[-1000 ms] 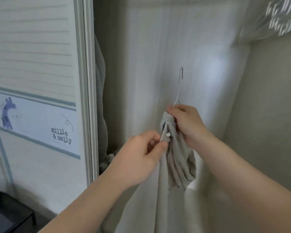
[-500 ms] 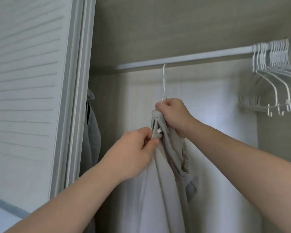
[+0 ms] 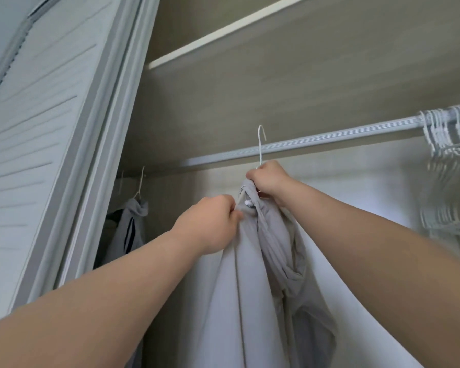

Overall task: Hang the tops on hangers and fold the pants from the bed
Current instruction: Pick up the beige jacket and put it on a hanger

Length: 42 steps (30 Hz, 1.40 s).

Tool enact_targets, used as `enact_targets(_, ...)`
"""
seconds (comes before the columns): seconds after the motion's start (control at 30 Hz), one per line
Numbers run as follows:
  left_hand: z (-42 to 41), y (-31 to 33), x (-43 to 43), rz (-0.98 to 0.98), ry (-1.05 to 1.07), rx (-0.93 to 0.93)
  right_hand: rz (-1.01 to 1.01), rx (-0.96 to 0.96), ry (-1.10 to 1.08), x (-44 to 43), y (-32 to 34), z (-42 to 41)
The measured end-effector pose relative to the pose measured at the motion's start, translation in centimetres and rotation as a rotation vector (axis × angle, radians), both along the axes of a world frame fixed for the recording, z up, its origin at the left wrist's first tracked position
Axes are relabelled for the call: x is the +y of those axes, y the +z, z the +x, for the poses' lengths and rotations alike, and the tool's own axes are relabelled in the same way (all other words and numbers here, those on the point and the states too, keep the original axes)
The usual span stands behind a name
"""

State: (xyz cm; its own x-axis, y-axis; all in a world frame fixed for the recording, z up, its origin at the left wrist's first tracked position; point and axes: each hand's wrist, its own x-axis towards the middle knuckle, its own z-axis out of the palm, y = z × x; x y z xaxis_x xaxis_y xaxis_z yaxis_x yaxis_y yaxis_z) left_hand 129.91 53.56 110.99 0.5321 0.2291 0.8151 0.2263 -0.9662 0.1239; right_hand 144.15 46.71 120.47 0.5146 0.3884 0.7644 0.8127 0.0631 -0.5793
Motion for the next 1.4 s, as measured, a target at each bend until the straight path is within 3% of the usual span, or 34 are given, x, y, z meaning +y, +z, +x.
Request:
enact_targets(0.33,2.4,1.5,1.5,0.052,0.108,0.030,-0.074,0.093,0.081,1.9,-0.1,4.0)
enact_targets(0.43,1.9,0.6,1.9,0.028,0.100,-0.005,-0.141,-0.109,-0.136,1.7,-0.8,4.0)
enact_targets(0.5,1.4,-0.1,2.1,0.003,0.091,-0.013,-0.070,-0.320,-0.398,1.2,-1.9,3.3)
enact_targets(0.57,0.9,-0.9,2.2,-0.033,0.083,0.030,0.032,-0.461,-0.511,0.6,-3.3,1.8)
enact_targets(0.77,-0.5,-3.6,2.4,-0.049,0.091,0.202,-0.321,-0.228,-0.169,-0.3,-4.9,-1.6)
enact_targets(1.03,-2.4,-6.5,1.5,0.214,0.246,0.346,-0.371,-0.237,-0.128,2.2,-5.2,-3.8)
enact_targets(1.4,-5.9,-6.5,2.5,0.142,0.462,0.413,-0.234,-0.207,0.155,6.9,-5.8,-4.2)
